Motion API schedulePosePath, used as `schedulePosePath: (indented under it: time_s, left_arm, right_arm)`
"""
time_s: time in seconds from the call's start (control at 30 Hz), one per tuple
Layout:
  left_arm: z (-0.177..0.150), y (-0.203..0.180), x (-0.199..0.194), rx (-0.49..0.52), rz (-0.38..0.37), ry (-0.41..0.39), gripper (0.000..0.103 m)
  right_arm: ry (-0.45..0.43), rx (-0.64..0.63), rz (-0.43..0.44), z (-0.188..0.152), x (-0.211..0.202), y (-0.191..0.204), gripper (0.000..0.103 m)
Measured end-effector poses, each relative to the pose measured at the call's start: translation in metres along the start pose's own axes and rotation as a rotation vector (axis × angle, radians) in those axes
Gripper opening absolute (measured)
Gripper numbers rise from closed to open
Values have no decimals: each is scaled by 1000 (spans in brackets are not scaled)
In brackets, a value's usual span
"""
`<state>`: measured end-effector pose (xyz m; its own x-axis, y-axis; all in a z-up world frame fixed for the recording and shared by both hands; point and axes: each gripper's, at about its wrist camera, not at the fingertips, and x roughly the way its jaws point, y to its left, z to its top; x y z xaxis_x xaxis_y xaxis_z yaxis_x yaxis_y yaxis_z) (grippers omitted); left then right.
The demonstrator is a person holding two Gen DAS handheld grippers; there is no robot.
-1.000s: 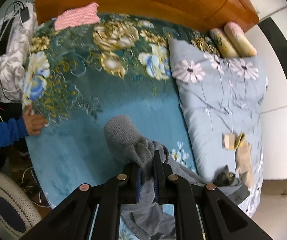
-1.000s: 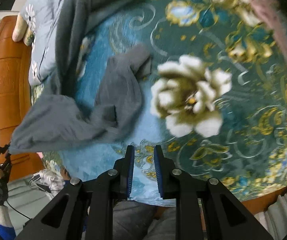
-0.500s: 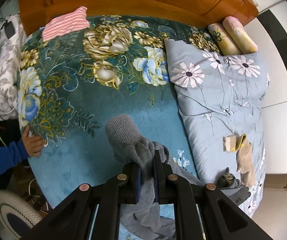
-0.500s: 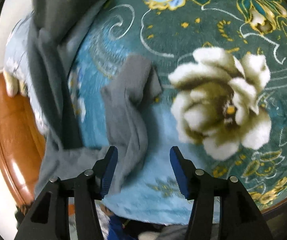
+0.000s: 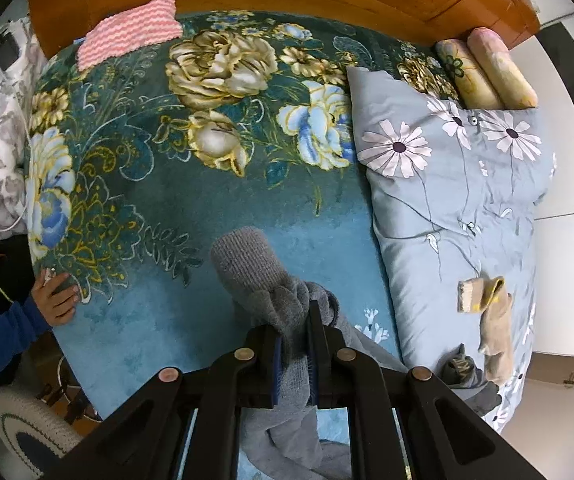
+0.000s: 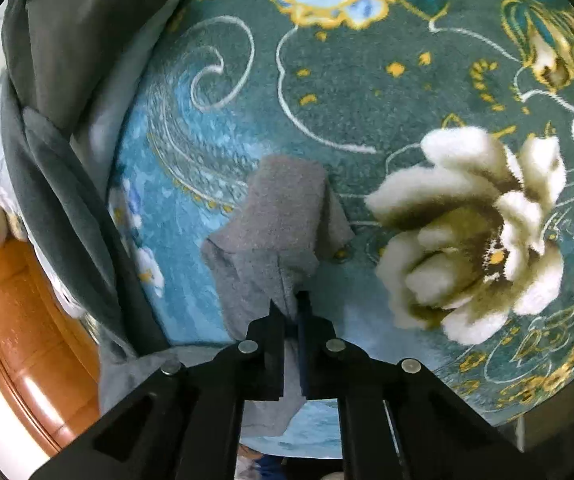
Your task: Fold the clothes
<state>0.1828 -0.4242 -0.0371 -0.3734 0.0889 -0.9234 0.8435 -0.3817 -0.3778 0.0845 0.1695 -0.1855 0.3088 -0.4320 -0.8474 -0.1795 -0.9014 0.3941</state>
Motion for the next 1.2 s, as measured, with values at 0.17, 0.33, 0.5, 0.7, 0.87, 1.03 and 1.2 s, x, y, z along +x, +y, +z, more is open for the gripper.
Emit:
schedulePosePath:
  time_s: [0.17, 0.33, 0.5, 0.7, 0.87, 1.03, 1.2]
  left_arm:
    - [11, -38, 1, 78, -82, 18, 11]
    - [11, -82, -15, 215, -195, 21, 11]
    - [-5, -73, -19, 305, -219, 18, 11]
    - [-42, -3, 41, 350, 24, 85, 11]
    - [-62, 60, 71, 223, 169, 146, 11]
    - [-65, 69, 61, 228, 182, 115, 11]
    - [-60, 74, 62, 287, 233, 105, 11]
  right_arm:
    - [-105, -12, 114, 13, -51, 18, 3]
    - [-310, -101, 226, 23, -150, 43, 3]
    - [-496, -182, 233, 0, -228, 33, 3]
    - [-405, -65, 46, -20, -171, -65, 3]
    - [-197, 171, -137, -30, -70, -154, 3]
    - [-194, 206, -108, -42, -59, -171, 3]
    - [-237, 153, -108, -42, -80, -168, 3]
